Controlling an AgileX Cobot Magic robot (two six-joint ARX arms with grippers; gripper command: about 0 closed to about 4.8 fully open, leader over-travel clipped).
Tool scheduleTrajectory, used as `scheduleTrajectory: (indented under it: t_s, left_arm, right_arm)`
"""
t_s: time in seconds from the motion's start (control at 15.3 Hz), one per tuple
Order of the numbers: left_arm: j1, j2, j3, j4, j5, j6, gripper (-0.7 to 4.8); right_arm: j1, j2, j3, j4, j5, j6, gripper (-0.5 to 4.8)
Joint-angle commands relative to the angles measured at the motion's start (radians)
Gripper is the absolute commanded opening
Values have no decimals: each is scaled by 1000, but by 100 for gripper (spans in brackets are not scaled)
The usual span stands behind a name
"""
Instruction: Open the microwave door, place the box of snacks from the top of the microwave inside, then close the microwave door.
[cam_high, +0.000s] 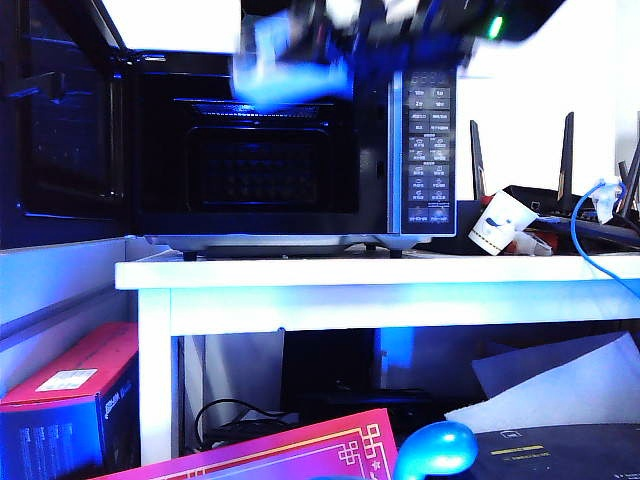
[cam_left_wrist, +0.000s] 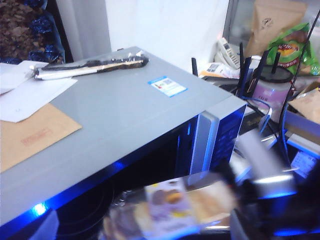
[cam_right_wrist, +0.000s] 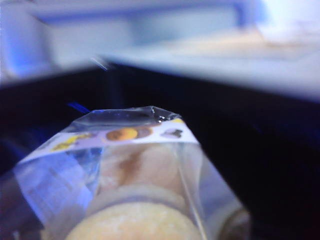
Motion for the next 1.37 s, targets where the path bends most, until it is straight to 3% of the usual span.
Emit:
scheduleTrajectory:
  t_s: [0.07, 0.39, 1.11, 1.37]
  left_arm:
    - [0, -6, 3, 28, 2, 4, 479]
    - [0, -11, 3, 66, 2, 4, 479]
    - [0, -12, 9, 66, 2, 4, 479]
    - [0, -13, 9, 61, 3, 4, 479]
  right_arm:
    - [10, 69, 6, 82, 101, -5, 310]
    - [50, 182, 29, 167, 211, -20, 311]
    - [73, 526, 500, 122, 375, -30, 314]
    - [122, 555, 559, 81, 380, -70, 315]
